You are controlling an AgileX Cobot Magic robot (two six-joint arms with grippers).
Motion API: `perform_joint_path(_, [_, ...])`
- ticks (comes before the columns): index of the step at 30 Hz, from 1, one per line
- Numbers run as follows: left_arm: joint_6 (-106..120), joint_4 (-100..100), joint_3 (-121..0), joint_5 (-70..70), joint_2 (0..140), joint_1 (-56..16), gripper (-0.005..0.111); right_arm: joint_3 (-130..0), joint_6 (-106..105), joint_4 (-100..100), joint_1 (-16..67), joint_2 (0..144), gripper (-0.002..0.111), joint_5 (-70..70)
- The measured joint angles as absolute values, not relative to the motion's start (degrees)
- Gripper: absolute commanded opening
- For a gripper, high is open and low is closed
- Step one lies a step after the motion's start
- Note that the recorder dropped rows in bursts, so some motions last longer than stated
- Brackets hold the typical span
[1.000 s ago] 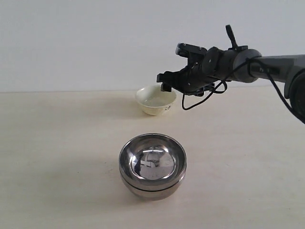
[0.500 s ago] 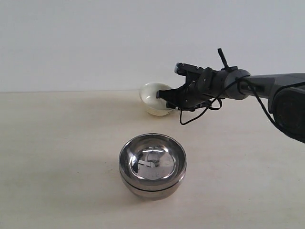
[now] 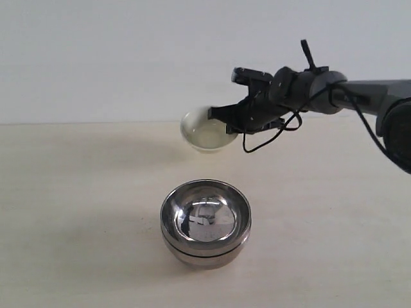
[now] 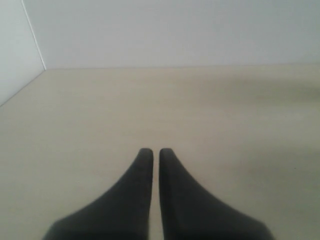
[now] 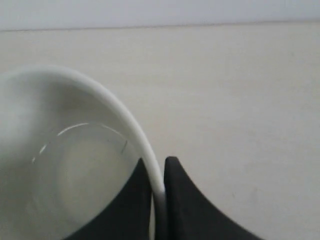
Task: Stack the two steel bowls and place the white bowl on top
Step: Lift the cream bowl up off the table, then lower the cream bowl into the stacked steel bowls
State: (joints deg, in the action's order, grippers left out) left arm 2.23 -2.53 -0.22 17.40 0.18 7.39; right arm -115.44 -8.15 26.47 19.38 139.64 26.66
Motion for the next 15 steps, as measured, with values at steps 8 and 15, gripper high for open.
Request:
perform_joint_path(8, [2.23,-2.53,-0.22,17.40,0.18,7.39,0.004,-115.37,-10.00,26.21,19.38,125.77,0.000,37.55])
perform_joint_path(15, [2.23,-2.53,-0.22,17.40,0.18,7.39,0.004,-114.50,-10.48,24.44,19.48,115.25,0.000,51.74])
